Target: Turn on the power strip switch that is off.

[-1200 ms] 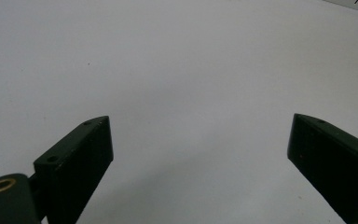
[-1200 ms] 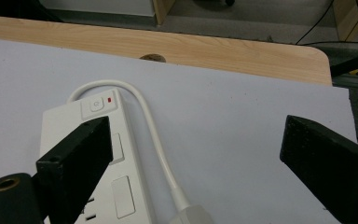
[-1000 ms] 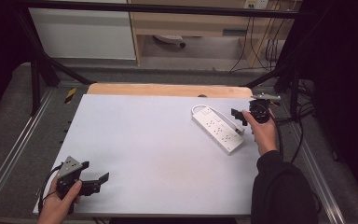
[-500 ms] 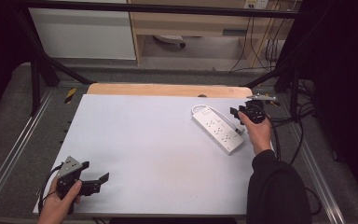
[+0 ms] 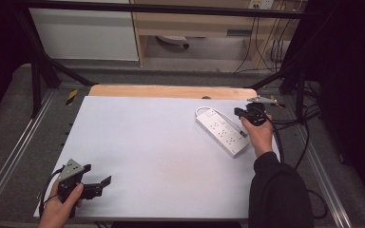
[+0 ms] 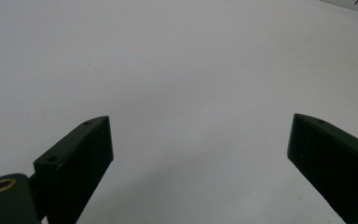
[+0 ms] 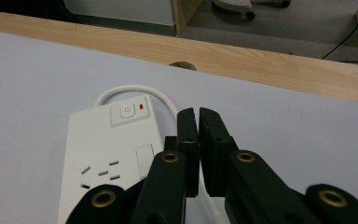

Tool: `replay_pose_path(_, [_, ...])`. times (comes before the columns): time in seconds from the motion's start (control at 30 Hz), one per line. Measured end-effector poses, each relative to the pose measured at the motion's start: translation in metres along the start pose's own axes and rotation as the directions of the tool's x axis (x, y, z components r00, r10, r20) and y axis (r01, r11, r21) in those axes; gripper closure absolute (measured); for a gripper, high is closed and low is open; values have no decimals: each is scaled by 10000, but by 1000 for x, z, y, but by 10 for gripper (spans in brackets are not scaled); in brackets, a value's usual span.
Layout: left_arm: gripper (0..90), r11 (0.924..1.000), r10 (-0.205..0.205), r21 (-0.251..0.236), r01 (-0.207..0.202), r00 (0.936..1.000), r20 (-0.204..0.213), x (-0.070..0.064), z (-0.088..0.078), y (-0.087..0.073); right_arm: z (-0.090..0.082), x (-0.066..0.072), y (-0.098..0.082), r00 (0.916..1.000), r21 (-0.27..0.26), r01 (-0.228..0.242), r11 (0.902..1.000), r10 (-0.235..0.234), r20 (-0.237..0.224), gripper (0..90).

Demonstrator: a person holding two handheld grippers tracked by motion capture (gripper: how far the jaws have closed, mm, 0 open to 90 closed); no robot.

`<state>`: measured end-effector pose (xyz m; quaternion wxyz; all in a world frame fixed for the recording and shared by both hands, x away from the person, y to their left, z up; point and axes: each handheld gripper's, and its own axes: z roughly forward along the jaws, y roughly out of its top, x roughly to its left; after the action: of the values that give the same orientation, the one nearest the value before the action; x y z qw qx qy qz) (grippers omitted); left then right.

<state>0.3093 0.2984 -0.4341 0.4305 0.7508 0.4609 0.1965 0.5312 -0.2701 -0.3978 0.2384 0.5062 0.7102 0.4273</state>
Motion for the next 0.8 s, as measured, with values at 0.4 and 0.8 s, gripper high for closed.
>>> replay_pose_path(0.4, [68, 10000, 21, 25, -21, 10000, 33, 0, 0, 0, 7, 5, -3, 9999, 48, 117, 9999, -116, -113, 900])
replay_pose_path(0.8, [67, 10000, 42, 83, -42, 10000, 77, -1, 1, 0, 13, 9, -8, 9995, 188, 157, 9997, -152, -267, 900])
